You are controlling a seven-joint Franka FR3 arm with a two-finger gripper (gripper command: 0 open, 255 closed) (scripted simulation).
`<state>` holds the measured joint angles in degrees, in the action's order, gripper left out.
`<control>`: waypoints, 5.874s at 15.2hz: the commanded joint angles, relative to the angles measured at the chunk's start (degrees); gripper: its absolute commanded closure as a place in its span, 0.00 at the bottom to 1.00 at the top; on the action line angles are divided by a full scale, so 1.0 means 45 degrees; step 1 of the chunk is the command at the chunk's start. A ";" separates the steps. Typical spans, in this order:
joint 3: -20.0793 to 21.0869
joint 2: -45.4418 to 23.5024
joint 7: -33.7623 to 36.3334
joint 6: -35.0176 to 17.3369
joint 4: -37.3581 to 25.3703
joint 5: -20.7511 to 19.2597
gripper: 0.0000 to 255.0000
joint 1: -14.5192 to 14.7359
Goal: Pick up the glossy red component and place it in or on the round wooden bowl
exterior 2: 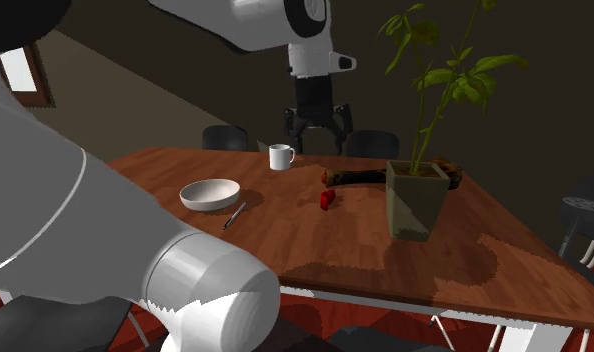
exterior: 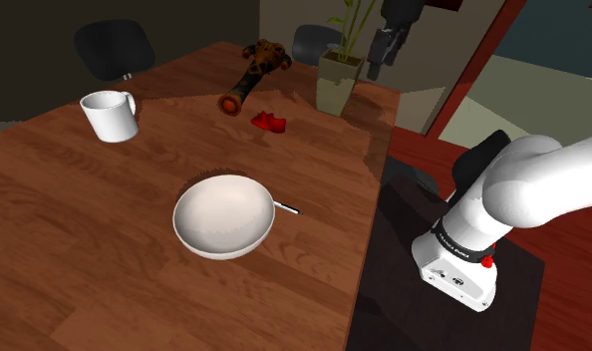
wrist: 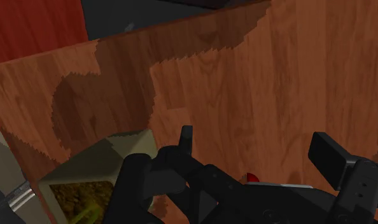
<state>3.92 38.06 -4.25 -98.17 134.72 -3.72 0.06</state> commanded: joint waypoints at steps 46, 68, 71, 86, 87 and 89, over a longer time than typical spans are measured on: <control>0.0601 -1.2641 0.0904 -0.7648 -0.5271 0.1156 1.00 0.0627; 0.0644 -1.1316 0.0933 -0.5108 -0.6494 0.1268 1.00 0.0571; 0.0647 -1.1150 0.0944 -0.4641 -0.6797 0.1280 1.00 0.0565; 0.1799 -0.9007 0.3506 -0.4689 -0.4742 0.1348 1.00 0.1971; 0.1934 -0.8873 0.3780 -0.4743 -0.4567 0.1357 1.00 0.2114; 0.2211 -0.8637 0.4339 -0.4841 -0.4263 0.1373 1.00 0.2404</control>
<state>13.22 -1.56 13.89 -119.95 114.86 2.39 10.19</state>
